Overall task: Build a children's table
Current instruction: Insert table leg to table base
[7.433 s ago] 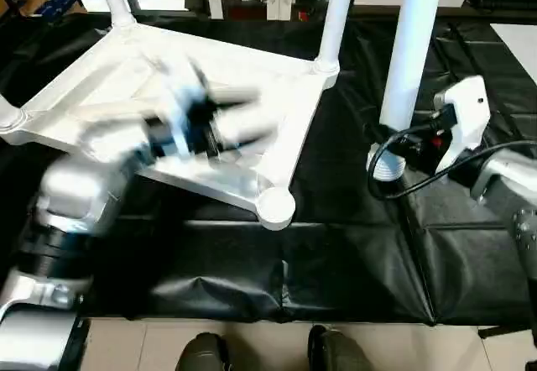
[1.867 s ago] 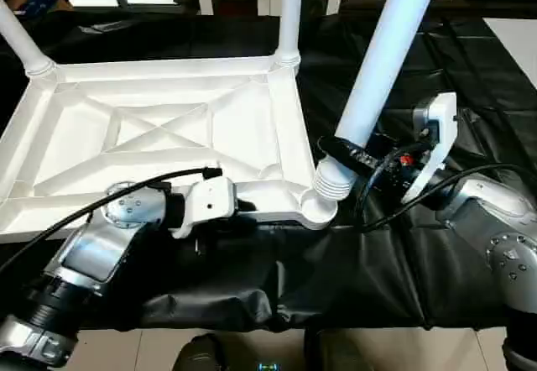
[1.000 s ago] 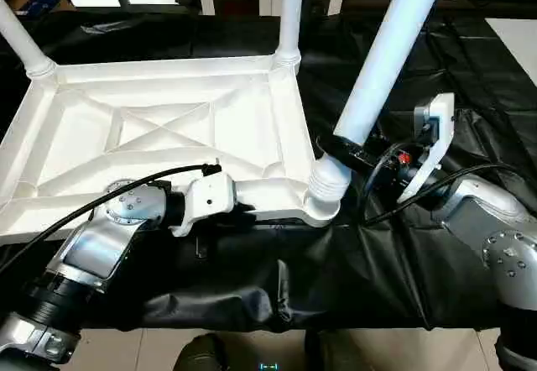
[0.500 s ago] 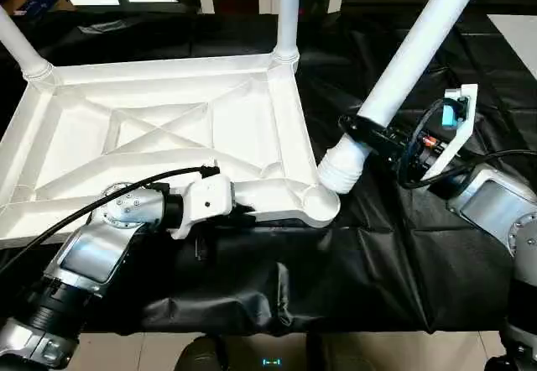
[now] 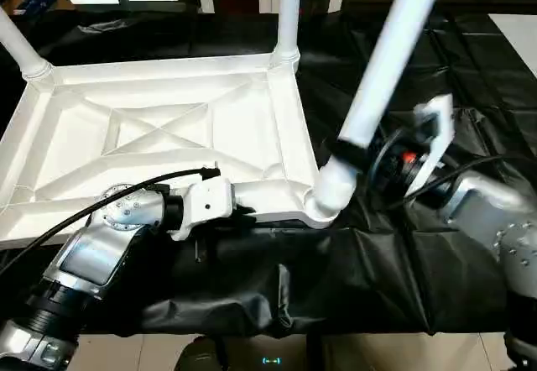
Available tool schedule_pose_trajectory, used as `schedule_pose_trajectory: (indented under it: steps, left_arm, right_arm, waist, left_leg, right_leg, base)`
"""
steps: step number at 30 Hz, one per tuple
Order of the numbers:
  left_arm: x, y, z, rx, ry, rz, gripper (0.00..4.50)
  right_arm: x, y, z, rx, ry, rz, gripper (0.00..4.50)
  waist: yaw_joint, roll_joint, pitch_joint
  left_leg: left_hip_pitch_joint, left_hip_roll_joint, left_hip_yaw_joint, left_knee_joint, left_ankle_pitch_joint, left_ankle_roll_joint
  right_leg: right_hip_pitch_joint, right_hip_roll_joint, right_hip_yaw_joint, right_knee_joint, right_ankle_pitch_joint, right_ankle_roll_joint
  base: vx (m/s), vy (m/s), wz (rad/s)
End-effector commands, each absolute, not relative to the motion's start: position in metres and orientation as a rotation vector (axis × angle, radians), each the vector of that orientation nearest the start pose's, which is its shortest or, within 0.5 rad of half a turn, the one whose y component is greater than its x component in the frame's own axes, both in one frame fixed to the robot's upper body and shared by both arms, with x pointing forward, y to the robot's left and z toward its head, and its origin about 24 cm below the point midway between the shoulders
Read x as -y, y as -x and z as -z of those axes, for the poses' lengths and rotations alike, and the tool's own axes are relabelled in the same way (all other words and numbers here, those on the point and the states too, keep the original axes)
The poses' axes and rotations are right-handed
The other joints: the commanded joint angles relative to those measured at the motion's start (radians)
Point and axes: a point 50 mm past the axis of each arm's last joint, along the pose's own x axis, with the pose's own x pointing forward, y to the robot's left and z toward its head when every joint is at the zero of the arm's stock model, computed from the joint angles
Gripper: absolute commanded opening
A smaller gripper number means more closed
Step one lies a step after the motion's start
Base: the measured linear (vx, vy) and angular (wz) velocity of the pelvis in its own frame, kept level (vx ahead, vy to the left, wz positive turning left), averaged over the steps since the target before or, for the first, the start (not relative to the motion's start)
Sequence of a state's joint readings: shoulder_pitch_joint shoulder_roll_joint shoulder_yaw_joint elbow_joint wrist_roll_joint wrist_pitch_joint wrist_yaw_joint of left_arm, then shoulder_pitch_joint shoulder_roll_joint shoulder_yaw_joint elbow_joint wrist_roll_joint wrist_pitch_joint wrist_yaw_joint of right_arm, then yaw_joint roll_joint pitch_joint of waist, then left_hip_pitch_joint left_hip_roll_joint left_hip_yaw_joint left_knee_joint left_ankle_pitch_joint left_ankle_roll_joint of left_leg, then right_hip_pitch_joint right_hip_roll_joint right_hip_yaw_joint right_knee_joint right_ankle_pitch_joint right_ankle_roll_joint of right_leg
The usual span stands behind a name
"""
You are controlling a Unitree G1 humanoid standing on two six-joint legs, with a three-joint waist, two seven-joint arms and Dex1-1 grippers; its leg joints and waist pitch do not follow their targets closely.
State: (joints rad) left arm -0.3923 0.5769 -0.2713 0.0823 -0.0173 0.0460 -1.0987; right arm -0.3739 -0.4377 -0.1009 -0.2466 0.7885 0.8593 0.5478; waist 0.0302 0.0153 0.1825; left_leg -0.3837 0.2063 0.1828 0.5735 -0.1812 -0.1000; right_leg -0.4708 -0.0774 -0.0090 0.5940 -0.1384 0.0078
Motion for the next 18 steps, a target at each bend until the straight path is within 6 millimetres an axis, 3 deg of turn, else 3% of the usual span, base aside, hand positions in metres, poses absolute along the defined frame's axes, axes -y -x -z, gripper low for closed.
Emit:
schedule_pose_trajectory:
  steps: [1,6,18]
  left_arm:
    - [-0.152,-0.278,-0.078,-0.229,-0.63,1.272,0.0]
    - [-0.15,-0.278,-0.078,-0.229,-0.629,1.274,0.0]
    - [-0.15,-0.277,-0.077,-0.232,-0.634,1.277,0.0]
  right_arm:
    - [0.153,-0.275,-0.158,-0.153,-0.222,-0.913,1.87]
    - [0.149,-0.272,-0.15,-0.148,-0.107,-0.931,1.87]
    - [0.144,-0.274,-0.14,-0.098,-0.026,-0.931,1.87]
  waist:
    - [-0.002,-0.023,-0.074]
    - [-0.003,-0.024,-0.075]
    - [-0.004,-0.023,-0.076]
  left_leg:
    - [0.008,-0.002,0.013,-0.063,-0.123,0.045]
    - [0.007,-0.001,0.013,-0.061,-0.126,0.048]
    - [0.007,-0.001,0.013,-0.058,-0.108,0.074]
  right_leg:
    - [0.067,-0.025,0.025,-0.064,-0.262,-0.179]
    - [0.066,-0.025,0.025,-0.064,-0.27,-0.174]
    - [0.068,-0.024,0.025,-0.058,-0.219,-0.196]
  base:
    - [0.0,0.0,0.0]
    - [0.0,0.0,0.0]
    - [0.0,0.0,0.0]
